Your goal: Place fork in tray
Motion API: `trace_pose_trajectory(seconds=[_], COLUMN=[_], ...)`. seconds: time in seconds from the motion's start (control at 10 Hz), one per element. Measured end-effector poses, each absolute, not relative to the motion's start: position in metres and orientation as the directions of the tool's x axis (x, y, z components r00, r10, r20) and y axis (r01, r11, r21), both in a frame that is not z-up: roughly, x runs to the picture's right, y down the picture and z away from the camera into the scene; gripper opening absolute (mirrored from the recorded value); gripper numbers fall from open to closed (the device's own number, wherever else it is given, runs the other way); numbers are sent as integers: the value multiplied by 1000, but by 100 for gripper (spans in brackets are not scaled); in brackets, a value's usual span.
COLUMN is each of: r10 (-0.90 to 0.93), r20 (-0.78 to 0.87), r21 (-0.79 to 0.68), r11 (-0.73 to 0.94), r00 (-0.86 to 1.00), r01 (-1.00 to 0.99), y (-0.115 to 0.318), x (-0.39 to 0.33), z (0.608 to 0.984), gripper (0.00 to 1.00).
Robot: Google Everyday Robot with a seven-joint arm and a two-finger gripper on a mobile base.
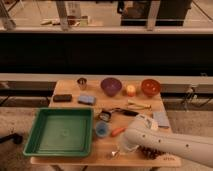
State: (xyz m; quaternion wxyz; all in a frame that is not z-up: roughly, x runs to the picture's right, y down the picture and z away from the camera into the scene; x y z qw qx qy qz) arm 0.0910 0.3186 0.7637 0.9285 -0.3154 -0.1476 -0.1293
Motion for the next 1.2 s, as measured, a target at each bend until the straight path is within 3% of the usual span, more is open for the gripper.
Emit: trace_pose_trajectory(seconds=[0.4, 1.2], r10=[-170, -245], r20=[351, 370], r21=[-530, -396], r11=[774, 831], r00=[921, 896], r01=[345, 390], y=[309, 238], x=[89, 68], z=[747, 632], gripper=[0, 0])
